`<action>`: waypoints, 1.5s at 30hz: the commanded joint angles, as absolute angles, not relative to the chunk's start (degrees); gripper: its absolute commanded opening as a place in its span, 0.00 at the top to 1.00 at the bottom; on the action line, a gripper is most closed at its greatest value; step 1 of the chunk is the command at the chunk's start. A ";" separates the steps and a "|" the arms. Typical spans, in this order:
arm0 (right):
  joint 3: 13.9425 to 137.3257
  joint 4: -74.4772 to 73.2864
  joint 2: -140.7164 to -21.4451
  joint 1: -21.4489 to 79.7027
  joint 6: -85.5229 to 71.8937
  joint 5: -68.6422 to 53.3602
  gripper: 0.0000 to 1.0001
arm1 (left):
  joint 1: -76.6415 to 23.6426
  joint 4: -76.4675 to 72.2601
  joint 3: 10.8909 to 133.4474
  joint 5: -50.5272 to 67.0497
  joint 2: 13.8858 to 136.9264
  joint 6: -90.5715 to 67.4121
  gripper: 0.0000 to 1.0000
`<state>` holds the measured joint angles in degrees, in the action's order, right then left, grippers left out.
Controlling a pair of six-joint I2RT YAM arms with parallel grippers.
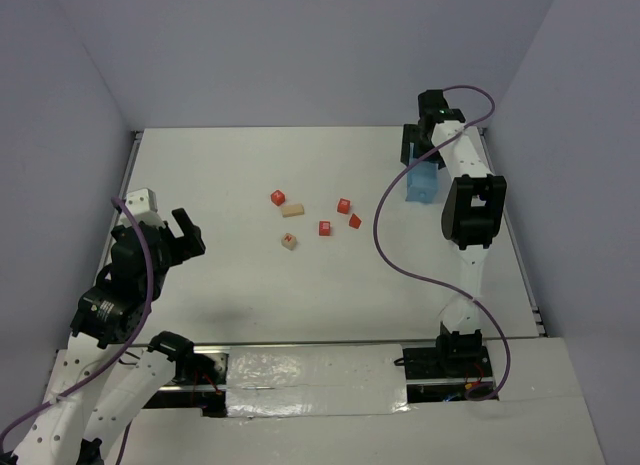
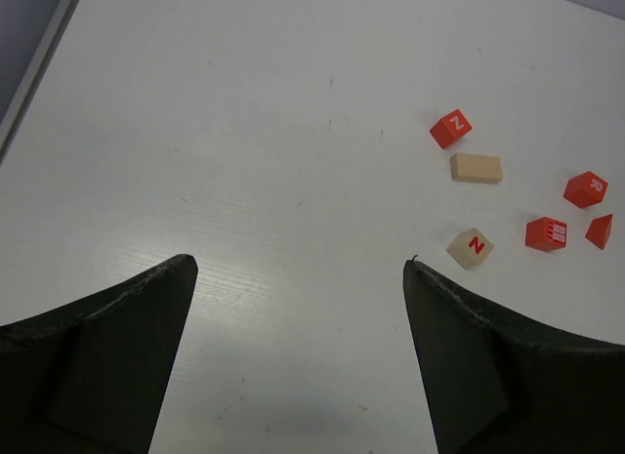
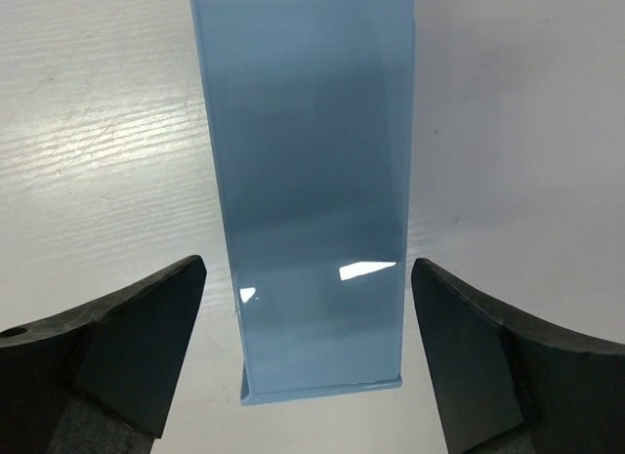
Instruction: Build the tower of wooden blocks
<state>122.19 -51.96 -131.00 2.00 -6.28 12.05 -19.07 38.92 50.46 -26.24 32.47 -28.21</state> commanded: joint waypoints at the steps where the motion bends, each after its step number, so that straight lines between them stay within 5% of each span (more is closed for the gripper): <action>1: 122.09 -51.86 -130.52 2.02 -6.33 11.16 0.08 | -19.42 36.56 50.45 -25.75 32.08 -26.81 0.00; 19: 122.61 -51.77 -133.33 1.23 -6.24 12.04 0.08 | -19.51 36.39 50.36 -25.58 32.26 -26.72 0.00; 26: 122.69 -51.42 -134.20 0.79 -5.54 9.32 0.31 | -19.51 36.47 50.45 -25.66 32.17 -26.72 0.00; 38: 121.99 -51.50 -134.91 0.44 -5.36 9.14 0.28 | -19.51 36.47 50.36 -25.58 32.17 -26.72 0.01; 41: 120.77 -50.89 -133.86 1.31 -5.71 11.93 0.12 | -19.51 36.47 50.36 -25.58 32.25 -26.72 0.01; 45: 120.76 -51.06 -133.85 2.28 -5.10 14.84 0.14 | -19.51 36.47 50.36 -25.58 31.99 -26.72 0.00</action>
<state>121.67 -50.65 -132.35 1.30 -4.73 13.63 -19.29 38.89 50.46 -25.65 32.47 -28.18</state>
